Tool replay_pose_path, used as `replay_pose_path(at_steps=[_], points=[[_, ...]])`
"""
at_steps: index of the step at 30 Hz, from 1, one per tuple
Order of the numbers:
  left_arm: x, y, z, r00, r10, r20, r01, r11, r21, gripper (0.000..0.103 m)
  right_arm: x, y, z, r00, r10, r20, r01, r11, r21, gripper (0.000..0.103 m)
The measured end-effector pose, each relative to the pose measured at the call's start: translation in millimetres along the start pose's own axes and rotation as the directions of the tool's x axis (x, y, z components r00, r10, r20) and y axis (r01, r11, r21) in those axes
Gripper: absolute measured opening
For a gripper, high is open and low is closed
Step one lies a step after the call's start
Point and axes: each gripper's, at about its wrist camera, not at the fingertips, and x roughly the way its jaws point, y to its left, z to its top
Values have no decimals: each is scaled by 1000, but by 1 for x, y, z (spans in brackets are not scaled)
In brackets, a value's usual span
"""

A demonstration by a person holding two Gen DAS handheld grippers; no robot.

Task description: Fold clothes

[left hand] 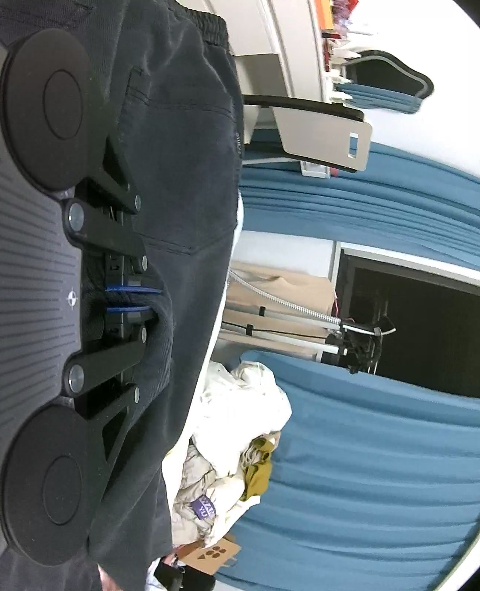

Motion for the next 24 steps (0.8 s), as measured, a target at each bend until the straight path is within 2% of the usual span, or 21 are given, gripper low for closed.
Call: replay_pose_path(at_steps=[2, 5, 7, 8, 9, 10, 11, 12, 16, 20, 22, 24], points=[[1, 1, 0, 1000, 0, 1, 0, 1000, -12, 7, 8, 4, 2, 1000, -20, -21, 21, 1000, 16, 2], [3, 1, 1, 1000, 3, 19, -3, 1000, 4, 7, 0, 47, 22, 1000, 14, 14, -14, 999, -39, 2], [5, 5, 1, 1000, -4, 29, 4, 1000, -8, 7, -16, 80, 38, 994, 88, 66, -82, 992, -94, 2], [6, 6, 1, 999, -4, 31, 5, 1000, -16, 7, -29, 98, 47, 982, 154, 111, -139, 982, -129, 2], [7, 7, 1, 999, -2, 33, 2, 1000, -22, 7, -45, 114, 54, 960, 227, 166, -199, 965, -169, 2], [7, 8, 1, 999, -1, 37, 2, 1000, -24, 7, -64, 127, 57, 923, 308, 232, -260, 941, -215, 2], [7, 7, 1, 999, -1, 42, 2, 1000, -24, 7, -82, 139, 60, 874, 388, 293, -316, 911, -264, 2], [7, 7, 1, 999, -2, 48, 3, 1000, -23, 7, -94, 148, 62, 846, 421, 328, -328, 895, -303, 2], [6, 8, 0, 999, 1, 52, 1, 999, -41, 7, -110, 155, 61, 854, 370, 366, -228, 898, -376, 2], [5, 10, -1, 999, 13, 47, -10, 998, -58, 7, -117, 128, 47, 883, 352, 310, -251, 913, -322, 2], [2, 11, -1, 999, 17, 49, -14, 998, -62, 7, -131, 116, 35, 884, 361, 297, -270, 913, -306, 2], [-1, 10, -1, 998, 25, 55, -22, 998, -60, 7, -155, 113, 23, 869, 376, 321, -271, 906, -326, 2]])
